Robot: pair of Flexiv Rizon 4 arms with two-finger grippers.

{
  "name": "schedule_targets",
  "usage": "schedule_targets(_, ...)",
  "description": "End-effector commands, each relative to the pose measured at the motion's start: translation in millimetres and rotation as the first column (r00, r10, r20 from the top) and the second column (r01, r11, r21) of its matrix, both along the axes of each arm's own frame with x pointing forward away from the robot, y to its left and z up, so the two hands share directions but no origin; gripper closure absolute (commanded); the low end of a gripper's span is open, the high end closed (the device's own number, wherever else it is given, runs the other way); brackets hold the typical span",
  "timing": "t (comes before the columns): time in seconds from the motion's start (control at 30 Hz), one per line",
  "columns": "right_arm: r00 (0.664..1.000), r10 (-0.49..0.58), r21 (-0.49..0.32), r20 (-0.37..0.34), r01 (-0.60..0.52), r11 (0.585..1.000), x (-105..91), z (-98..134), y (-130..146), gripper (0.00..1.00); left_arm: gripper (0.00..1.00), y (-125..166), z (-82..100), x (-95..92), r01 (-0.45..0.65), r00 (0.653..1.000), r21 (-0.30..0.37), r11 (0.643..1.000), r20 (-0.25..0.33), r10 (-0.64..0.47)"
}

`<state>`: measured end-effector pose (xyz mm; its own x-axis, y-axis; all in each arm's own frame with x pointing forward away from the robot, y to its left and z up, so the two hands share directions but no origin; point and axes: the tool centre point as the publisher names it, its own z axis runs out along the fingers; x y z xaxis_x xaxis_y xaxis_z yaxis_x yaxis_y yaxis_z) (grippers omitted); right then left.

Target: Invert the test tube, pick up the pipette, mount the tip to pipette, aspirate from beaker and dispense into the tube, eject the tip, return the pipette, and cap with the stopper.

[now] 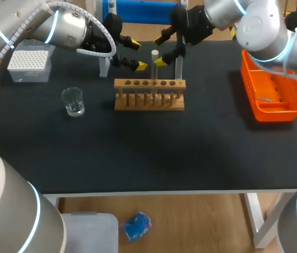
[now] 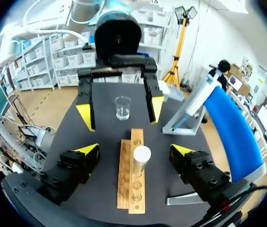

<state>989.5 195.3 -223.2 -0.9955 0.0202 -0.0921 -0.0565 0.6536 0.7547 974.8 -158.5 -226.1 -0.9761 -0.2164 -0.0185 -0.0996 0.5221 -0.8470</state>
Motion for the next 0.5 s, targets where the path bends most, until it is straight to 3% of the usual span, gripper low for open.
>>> schedule_targets(0.03,1.0,0.001,0.056,0.016,-0.002,0.998,-6.9,5.9,-3.8,0.71,0.0,1.9,-0.6,4.9,0.199,0.972,-0.038,0.979,-0.119,-0.202)
schedule_targets(0.13,1.0,0.011,0.11,0.017,-0.013,0.994,-7.6,11.2,-1.1,1.0,0.0,1.9,-0.6,4.9,0.199,0.972,-0.038,0.979,-0.119,-0.202)
schedule_targets(0.5,0.999,0.032,0.306,0.001,-0.031,0.952,-9.7,13.0,5.1,1.0,0.0,1.9,-0.6,4.9,0.199,0.972,-0.038,0.979,-0.119,-0.202)
